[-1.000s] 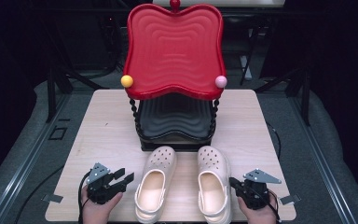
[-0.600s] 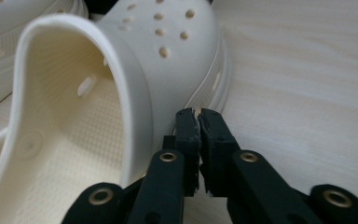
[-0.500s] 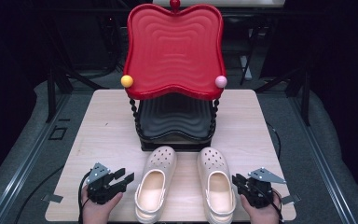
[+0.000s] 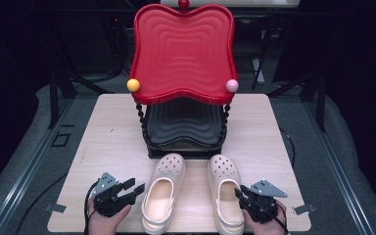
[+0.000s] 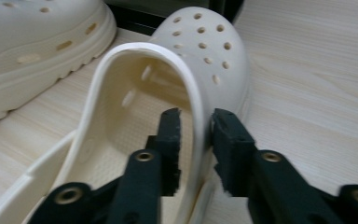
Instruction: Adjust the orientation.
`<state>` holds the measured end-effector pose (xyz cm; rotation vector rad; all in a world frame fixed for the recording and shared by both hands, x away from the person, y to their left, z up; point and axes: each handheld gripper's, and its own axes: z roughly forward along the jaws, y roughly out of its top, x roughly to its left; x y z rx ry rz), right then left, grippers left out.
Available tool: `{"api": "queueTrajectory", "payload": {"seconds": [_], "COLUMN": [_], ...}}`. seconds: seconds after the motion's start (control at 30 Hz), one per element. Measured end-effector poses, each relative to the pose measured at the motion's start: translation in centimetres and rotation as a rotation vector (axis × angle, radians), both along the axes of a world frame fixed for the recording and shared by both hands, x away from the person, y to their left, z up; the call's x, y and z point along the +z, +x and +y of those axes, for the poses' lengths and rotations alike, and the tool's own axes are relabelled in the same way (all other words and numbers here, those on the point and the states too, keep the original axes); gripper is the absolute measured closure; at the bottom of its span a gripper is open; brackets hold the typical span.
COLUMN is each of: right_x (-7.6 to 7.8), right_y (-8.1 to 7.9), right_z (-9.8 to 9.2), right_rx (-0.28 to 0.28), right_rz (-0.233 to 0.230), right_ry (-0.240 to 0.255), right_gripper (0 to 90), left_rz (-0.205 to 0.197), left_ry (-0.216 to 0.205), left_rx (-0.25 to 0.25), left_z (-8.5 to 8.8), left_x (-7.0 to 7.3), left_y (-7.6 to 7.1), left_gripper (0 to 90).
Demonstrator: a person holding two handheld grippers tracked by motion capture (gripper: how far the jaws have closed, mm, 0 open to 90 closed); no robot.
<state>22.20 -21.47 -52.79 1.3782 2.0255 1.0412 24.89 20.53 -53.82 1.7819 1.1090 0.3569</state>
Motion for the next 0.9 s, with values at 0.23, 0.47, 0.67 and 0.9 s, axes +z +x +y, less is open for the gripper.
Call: {"api": "queueTrajectory", "payload": {"seconds": [0.23, 0.47, 0.67, 0.9], "right_x": [0.3, 0.3, 0.2, 0.1], "right_y": [0.0, 0.4, 1.0, 1.3], "right_z": [0.2, 2.2, 4.1, 5.5], "right_rx": [-0.031, 0.005, 0.045, 0.079], "right_rz": [0.005, -0.002, 0.009, 0.034], "right_ry": [0.047, 0.063, 0.095, 0.089], "right_gripper": [82.4, 82.7, 82.9, 82.7], "left_rz": [0.001, 0.0, 0.01, 0.035], "left_ry": [0.006, 0.008, 0.009, 0.01], "left_rx": [-0.033, -0.054, -0.08, -0.1], "left_z": [-0.7, -1.2, -1.7, -2.5], "left_x": [0.1, 0.1, -0.2, -0.7], "left_y": [-0.4, -0.6, -0.5, -0.2], "left_gripper": [52.6, 52.5, 52.4, 56.2]}}
